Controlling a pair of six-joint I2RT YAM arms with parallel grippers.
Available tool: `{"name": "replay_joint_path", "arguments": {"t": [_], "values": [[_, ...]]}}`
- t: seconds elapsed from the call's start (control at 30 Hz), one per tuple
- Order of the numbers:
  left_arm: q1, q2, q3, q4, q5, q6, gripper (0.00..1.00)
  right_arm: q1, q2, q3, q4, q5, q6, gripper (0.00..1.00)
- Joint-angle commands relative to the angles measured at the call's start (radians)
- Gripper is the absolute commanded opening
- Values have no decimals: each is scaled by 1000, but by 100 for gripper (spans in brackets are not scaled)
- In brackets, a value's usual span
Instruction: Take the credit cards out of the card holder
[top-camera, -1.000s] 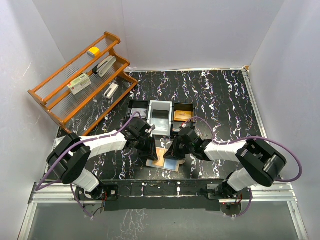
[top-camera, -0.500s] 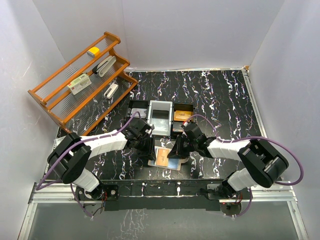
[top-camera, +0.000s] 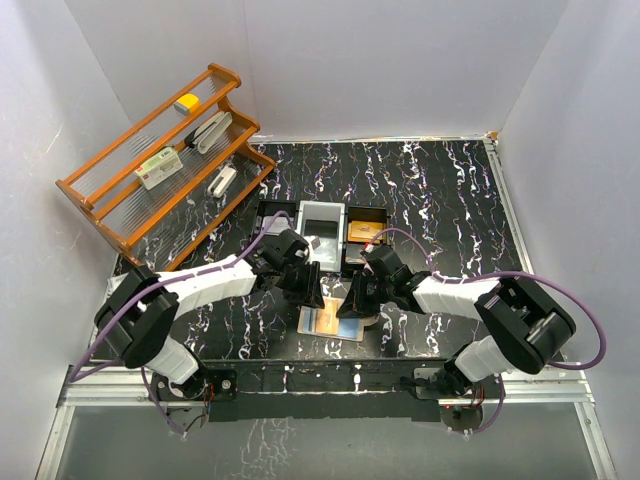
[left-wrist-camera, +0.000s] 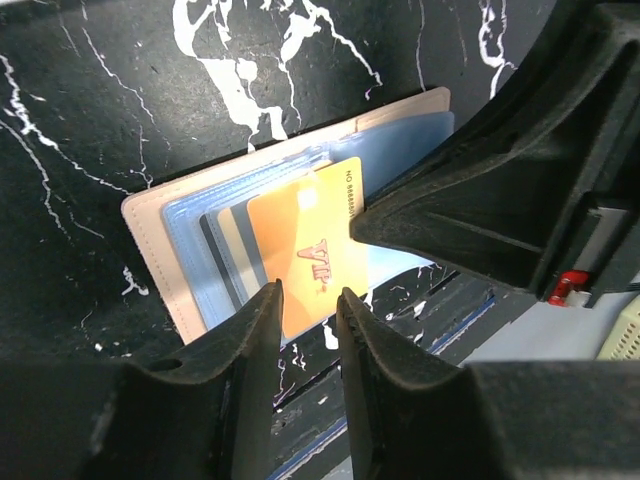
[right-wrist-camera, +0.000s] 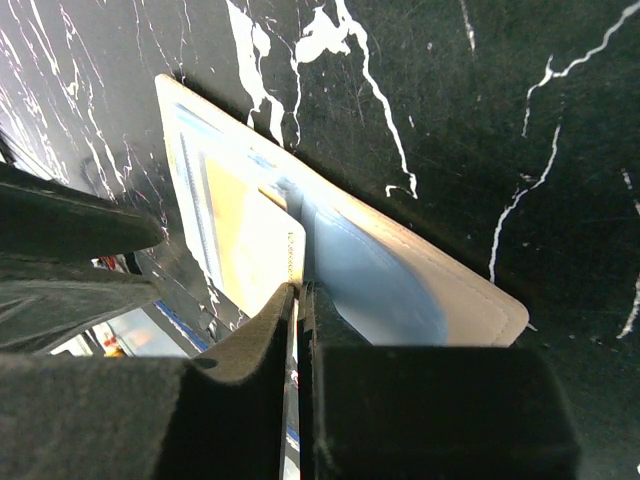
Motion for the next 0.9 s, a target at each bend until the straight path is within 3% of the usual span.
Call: {"name": "replay_joint_path", "arguments": {"t": [0.0,0.43,0.53,0.6,0.7,0.87], "values": [[-11,54,-21,27,39,-12,26,-5,-7,29,-29,21,-29,0],[-20,71,-90,-34,-73,-33,18,-9,-75,2,-25,46,0,0],[-19,69,-102,-23,-43,-14,19,-11,-76,-33,42,34,56,9],[-21,70,-106,-26,-45,-12,19,-12,-76,-72,130,11,107,22],[-20,66,-109,-29,-52,-16,19,-11,-75,-102,182,17,128,30],[-20,75,-120,-18,-43,-34,18,-11,-81,-147,218,24,121,27]]}}
